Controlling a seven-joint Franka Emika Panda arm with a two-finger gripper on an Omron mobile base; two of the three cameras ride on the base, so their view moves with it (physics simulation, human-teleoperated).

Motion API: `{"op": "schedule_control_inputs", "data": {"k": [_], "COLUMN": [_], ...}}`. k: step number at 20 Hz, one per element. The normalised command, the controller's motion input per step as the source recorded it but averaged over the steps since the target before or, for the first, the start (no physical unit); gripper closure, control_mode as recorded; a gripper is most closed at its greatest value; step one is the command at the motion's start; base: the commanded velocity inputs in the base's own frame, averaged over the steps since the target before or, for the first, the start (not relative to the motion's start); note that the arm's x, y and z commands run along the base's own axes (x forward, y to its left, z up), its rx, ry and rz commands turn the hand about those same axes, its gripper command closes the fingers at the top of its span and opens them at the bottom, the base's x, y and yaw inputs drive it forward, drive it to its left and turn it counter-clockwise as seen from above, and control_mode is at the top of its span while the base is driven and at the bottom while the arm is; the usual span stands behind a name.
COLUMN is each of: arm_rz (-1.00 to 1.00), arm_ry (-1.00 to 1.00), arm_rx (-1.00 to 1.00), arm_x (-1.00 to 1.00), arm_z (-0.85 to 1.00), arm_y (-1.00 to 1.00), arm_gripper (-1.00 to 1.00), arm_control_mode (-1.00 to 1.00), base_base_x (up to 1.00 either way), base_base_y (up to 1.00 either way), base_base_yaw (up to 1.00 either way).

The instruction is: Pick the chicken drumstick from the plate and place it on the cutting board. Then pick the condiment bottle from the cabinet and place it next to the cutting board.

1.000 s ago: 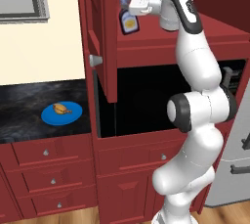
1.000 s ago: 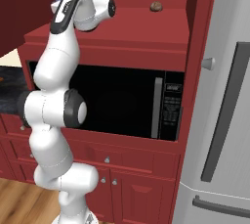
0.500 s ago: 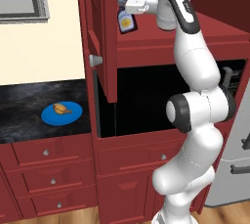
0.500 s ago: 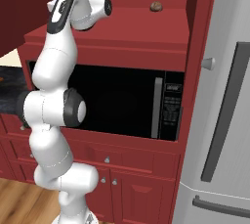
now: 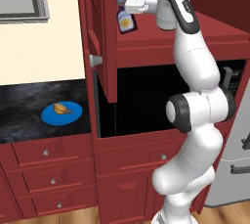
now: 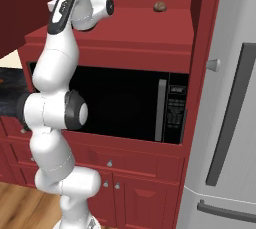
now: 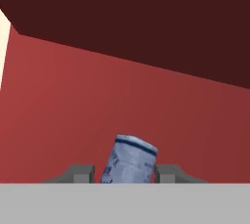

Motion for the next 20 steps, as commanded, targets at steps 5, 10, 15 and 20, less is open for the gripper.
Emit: {"op": "schedule_control_inputs", "data": {"k": [5,10,15,20], "arm_rz": [0.00,0.00,0.01,0.00], "arm_ry": [-0.04,-0.07,-0.07,-0.08], "arm_rx": [0.00,0.00,0.03,0.07], "arm_x": [-0.35,-0.46,-0.57,-0.62], "arm_z": [0.00,0.00,0.00,0.02], "arm_y": [0.00,0.00,0.00,0.00], "arm_gripper": [1.00,1.00,1.00,1.00], "arm_control_mode": [-1.00,-1.00,-1.00,-1.00], "base_base_x": [0.00,0.00,0.00,0.00], "base_base_y": [0.00,0.00,0.00,0.00], "base_base_yaw": [0.00,0.00,0.00,0.00]}}
